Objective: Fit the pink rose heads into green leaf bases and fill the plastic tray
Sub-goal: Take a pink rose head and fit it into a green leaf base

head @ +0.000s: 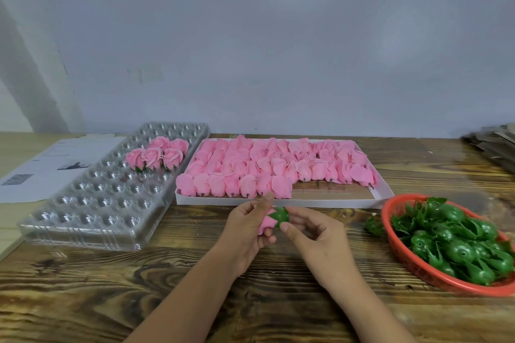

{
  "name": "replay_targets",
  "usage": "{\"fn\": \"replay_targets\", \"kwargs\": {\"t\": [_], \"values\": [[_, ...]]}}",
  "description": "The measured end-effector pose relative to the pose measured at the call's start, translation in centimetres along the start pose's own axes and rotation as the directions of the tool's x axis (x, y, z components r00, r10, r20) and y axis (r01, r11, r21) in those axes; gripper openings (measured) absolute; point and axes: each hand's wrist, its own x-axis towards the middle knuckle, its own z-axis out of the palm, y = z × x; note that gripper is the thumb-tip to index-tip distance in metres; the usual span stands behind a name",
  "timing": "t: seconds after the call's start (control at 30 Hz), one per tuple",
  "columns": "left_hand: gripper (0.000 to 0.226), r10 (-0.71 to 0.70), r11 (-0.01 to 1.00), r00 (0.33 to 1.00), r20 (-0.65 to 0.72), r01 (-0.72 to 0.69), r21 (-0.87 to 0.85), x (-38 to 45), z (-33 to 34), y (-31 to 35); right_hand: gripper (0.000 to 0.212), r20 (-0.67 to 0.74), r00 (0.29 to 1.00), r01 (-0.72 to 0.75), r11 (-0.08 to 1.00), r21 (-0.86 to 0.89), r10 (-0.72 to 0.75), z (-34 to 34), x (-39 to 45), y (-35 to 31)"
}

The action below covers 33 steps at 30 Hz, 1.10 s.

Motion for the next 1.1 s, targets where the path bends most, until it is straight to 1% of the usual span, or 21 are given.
{"fn": "replay_targets", "kwargs": {"t": [0.13, 0.27, 0.4, 0.6, 0.7, 0.77, 0.87, 0.97, 1.1], "values": [[0.045, 0.011, 1.0, 1.0, -0.015, -0.011, 0.021, 0.03, -0.17, -0.02, 0.039, 0.013, 1.0, 0.023, 0.991, -0.134, -0.022, 0.12, -0.25, -0.12], [0.047, 0.017, 0.999, 0.999, -0.037, -0.015, 0.044, 0.09, -0.15, -0.18, 0.046, 0.059, 0.993, 0.118, 0.943, -0.31, -0.105, -0.15, -0.53, -0.38], [0.049, 0.006, 0.999, 0.999, -0.052, -0.004, 0.045, 0.08, 0.0, -0.14, 0.039, 0.072, 0.984, 0.177, 0.902, -0.395, -0.162, -0.27, -0.56, -0.29], [0.058, 0.002, 0.999, 0.998, -0.062, 0.001, 0.048, 0.14, 0.06, -0.19, 0.04, 0.045, 0.969, 0.231, 0.822, -0.52, -0.243, -0.1, -0.82, -0.8], [0.062, -0.001, 0.999, 0.998, -0.068, 0.005, 0.049, 0.24, 0.07, -0.29, 0.041, 0.079, 0.963, 0.258, 0.803, -0.537, -0.256, -0.06, -0.87, -0.92], [0.06, -0.003, 0.999, 0.997, -0.072, 0.006, 0.047, 0.33, -0.04, -0.3, 0.043, 0.1, 0.966, 0.254, 0.801, -0.542, -0.239, -0.15, -0.84, -0.84], [0.054, -0.012, 0.999, 0.997, -0.072, 0.015, 0.045, 0.36, -0.15, -0.33, 0.042, 0.094, 0.978, 0.208, 0.85, -0.483, -0.186, -0.26, -0.89, -0.73], [0.052, -0.01, 0.999, 0.997, -0.07, 0.013, 0.049, 0.4, -0.16, -0.36, 0.037, 0.081, 0.981, 0.194, 0.89, -0.412, -0.176, -0.34, -0.89, -0.51], [0.053, -0.017, 0.999, 0.998, -0.056, 0.02, 0.047, 0.47, -0.27, -0.33, 0.031, 0.04, 0.988, 0.152, 0.92, -0.361, -0.147, -0.32, -0.75, -0.28]]}}
